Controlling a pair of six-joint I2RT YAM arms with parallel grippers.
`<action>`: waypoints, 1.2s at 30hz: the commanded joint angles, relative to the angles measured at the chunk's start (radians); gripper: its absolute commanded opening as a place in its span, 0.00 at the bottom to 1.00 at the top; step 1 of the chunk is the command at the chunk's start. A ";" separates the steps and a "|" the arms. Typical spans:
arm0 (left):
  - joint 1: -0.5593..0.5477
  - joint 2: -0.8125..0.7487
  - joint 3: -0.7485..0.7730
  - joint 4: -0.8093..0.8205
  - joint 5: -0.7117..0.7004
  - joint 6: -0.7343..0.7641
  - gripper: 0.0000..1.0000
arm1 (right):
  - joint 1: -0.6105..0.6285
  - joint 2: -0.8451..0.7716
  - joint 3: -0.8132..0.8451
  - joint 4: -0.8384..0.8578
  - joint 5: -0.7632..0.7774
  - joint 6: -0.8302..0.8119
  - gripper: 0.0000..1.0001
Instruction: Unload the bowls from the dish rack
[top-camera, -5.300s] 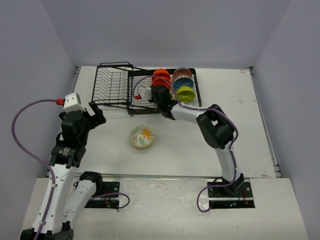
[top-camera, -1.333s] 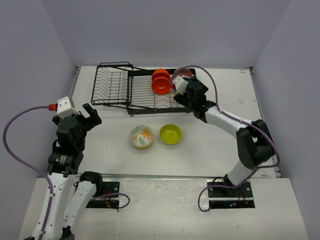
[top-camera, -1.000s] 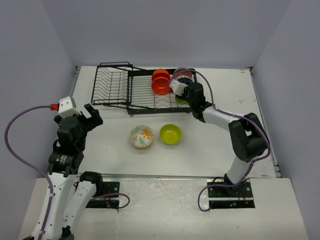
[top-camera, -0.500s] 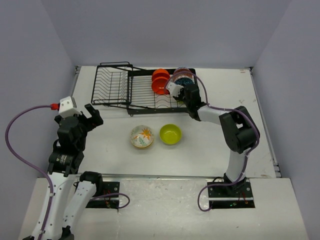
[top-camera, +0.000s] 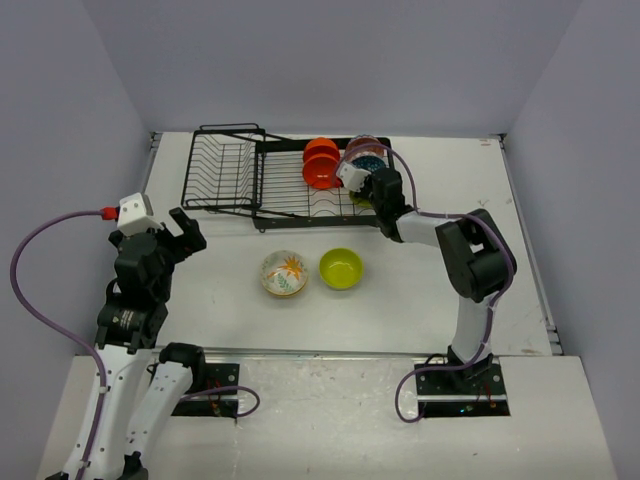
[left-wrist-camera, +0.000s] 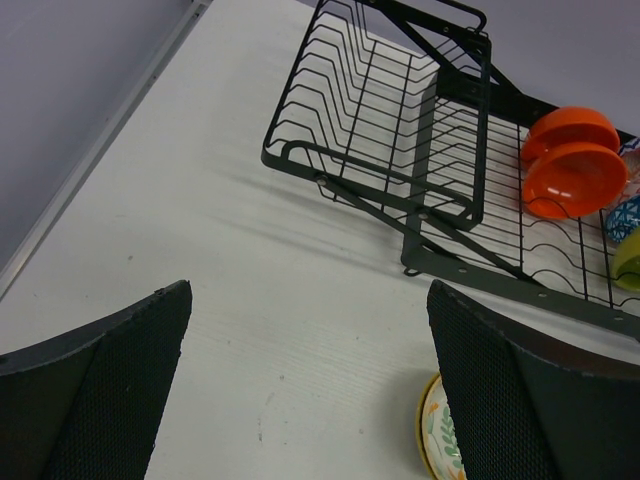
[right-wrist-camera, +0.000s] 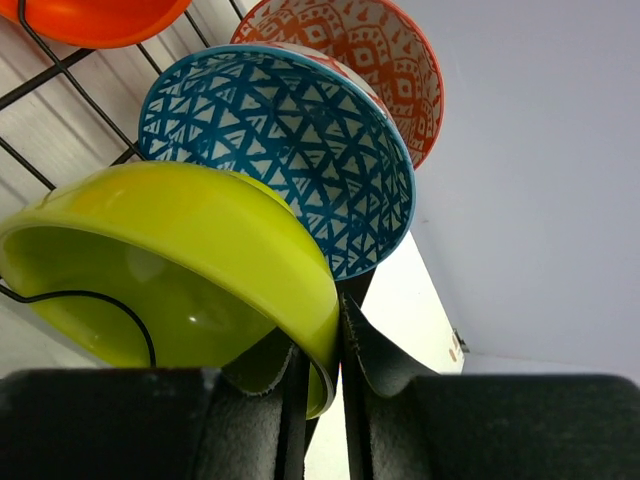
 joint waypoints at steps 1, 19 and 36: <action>-0.003 -0.011 -0.001 0.029 0.003 0.018 1.00 | 0.018 -0.021 -0.011 0.079 -0.024 0.030 0.08; -0.003 -0.013 0.001 0.029 -0.009 0.018 1.00 | 0.047 -0.006 -0.085 0.344 0.165 0.060 0.00; -0.003 -0.022 0.002 0.026 -0.026 0.017 1.00 | 0.081 0.016 -0.105 0.570 0.361 0.061 0.00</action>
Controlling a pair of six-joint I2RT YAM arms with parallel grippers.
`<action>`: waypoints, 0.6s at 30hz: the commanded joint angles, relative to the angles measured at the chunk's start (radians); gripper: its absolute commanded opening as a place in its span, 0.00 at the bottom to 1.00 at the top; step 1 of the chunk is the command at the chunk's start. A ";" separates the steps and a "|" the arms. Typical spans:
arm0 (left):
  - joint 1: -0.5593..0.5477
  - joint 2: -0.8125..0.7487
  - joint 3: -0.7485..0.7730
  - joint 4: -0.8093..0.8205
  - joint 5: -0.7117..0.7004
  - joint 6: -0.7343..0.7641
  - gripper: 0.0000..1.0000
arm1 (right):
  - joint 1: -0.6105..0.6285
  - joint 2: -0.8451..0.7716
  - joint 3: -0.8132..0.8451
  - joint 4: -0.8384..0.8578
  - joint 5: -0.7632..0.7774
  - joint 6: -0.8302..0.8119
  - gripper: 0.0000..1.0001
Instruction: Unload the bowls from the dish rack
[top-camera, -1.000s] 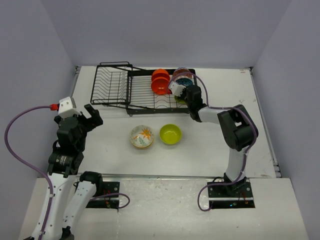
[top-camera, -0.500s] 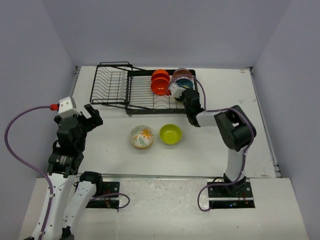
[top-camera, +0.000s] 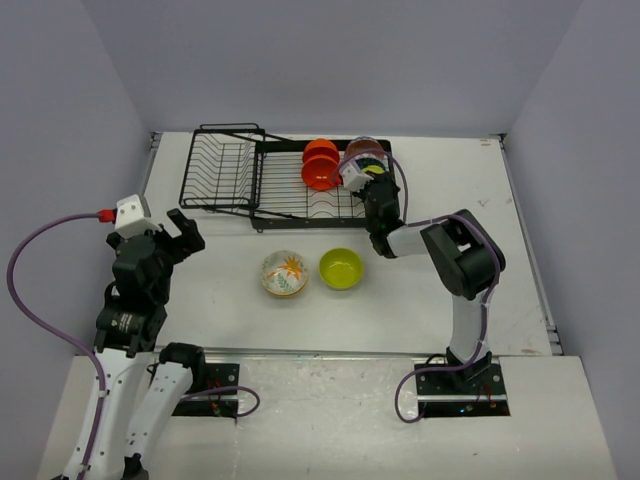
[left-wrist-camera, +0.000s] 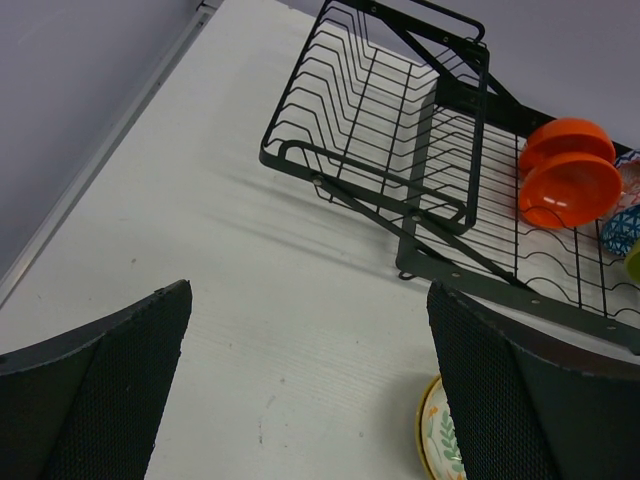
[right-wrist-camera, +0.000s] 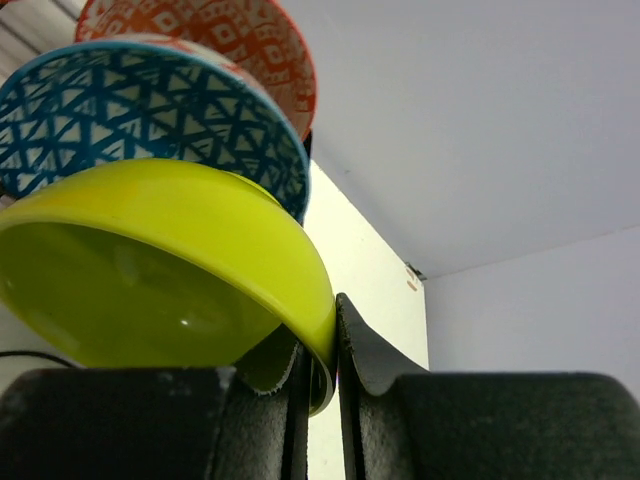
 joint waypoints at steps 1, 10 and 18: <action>-0.003 -0.003 0.002 0.026 -0.018 0.017 1.00 | 0.010 -0.039 0.010 0.181 0.054 0.025 0.00; -0.003 -0.011 0.004 0.025 -0.030 0.014 1.00 | 0.016 -0.097 -0.021 0.198 0.057 0.078 0.00; -0.003 -0.039 0.005 0.021 -0.065 0.006 1.00 | 0.035 -0.322 -0.042 -0.156 0.007 0.352 0.00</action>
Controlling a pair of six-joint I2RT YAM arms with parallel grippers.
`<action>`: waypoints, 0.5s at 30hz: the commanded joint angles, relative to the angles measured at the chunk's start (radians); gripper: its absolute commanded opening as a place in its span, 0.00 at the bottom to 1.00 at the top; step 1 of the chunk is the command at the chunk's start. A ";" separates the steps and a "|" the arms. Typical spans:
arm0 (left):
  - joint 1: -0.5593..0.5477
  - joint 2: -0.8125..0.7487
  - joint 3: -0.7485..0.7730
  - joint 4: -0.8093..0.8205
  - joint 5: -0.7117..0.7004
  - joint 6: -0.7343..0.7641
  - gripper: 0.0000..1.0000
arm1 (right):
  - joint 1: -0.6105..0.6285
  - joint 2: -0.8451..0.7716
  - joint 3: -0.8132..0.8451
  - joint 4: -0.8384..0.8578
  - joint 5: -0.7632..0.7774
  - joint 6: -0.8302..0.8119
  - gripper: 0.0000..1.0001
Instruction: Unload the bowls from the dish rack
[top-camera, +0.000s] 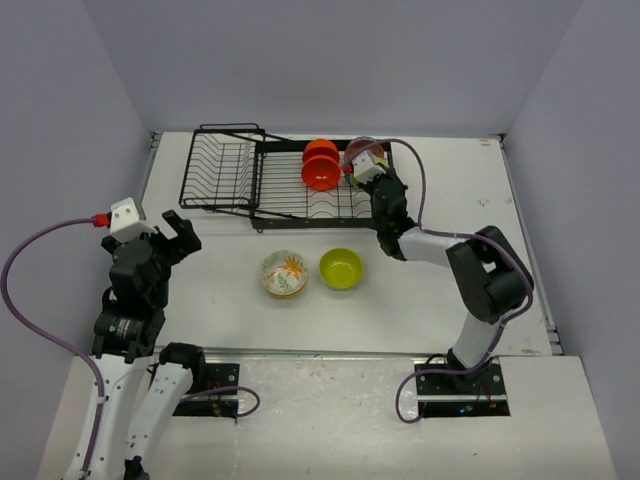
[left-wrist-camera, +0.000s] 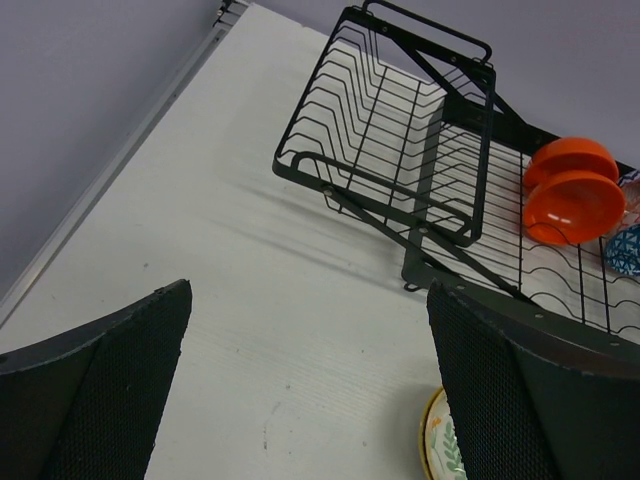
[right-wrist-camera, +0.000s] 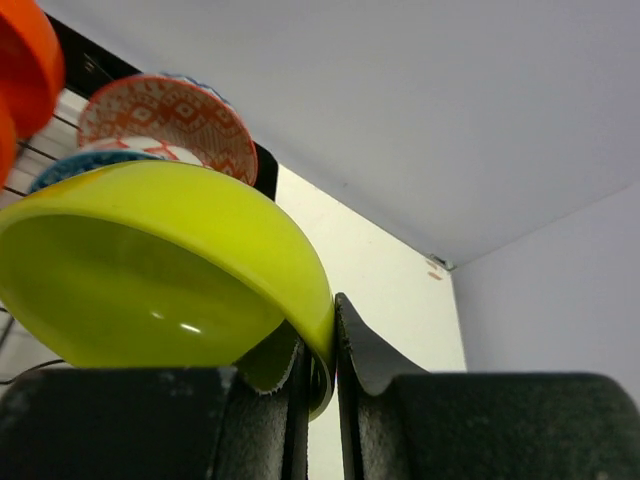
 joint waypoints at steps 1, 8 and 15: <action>-0.001 -0.014 0.007 0.021 -0.034 0.007 1.00 | 0.018 -0.197 0.016 -0.219 -0.052 0.200 0.00; -0.001 -0.012 0.005 0.018 -0.032 0.003 1.00 | 0.022 -0.401 0.157 -0.898 -0.389 0.702 0.00; -0.001 -0.011 0.004 0.019 -0.018 0.003 1.00 | 0.024 -0.435 0.272 -1.347 -0.696 0.857 0.00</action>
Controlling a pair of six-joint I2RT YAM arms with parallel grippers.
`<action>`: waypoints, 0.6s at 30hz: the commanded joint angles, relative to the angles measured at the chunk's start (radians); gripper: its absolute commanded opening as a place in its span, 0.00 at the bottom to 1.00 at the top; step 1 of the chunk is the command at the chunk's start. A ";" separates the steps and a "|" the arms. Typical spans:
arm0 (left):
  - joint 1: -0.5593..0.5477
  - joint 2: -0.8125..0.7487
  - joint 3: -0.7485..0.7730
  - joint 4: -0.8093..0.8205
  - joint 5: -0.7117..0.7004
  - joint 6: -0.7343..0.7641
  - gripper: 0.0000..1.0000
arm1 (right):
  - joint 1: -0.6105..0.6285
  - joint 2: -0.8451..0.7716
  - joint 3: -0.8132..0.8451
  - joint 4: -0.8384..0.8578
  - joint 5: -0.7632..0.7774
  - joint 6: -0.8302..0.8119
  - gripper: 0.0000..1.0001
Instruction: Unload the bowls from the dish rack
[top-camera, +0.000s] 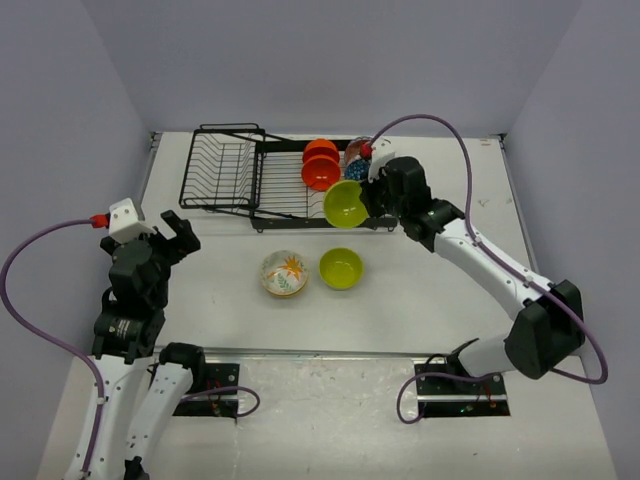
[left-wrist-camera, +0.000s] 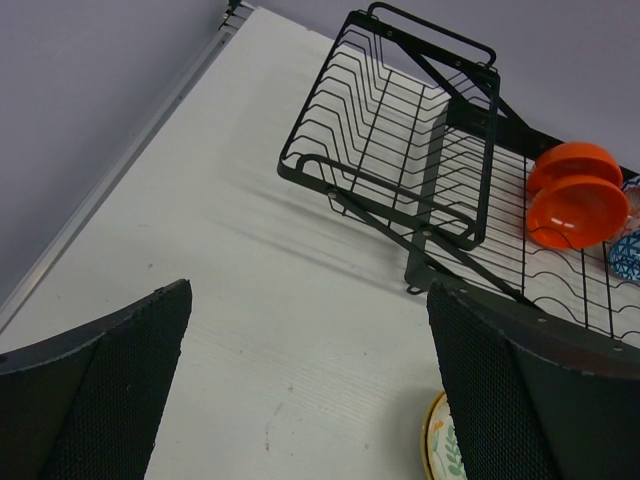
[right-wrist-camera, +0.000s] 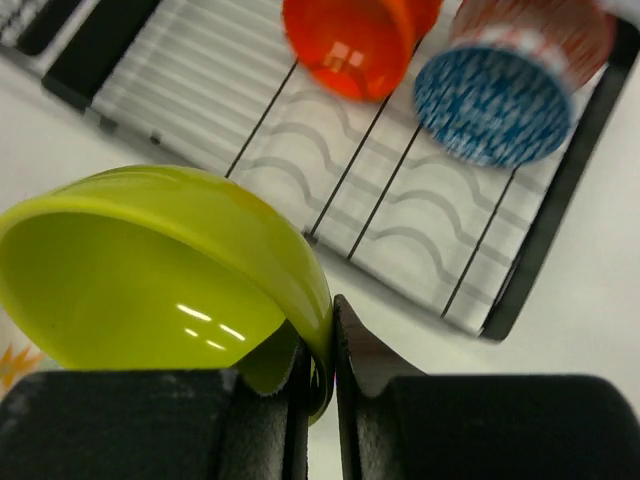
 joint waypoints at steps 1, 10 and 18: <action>-0.001 -0.003 0.004 0.018 0.000 0.003 1.00 | 0.007 -0.022 0.050 -0.334 -0.198 0.126 0.00; -0.001 0.009 0.001 0.024 0.028 0.007 1.00 | 0.008 0.090 0.144 -0.659 -0.192 0.054 0.00; -0.001 -0.002 -0.001 0.025 0.034 0.010 1.00 | 0.020 0.238 0.243 -0.686 -0.180 0.044 0.00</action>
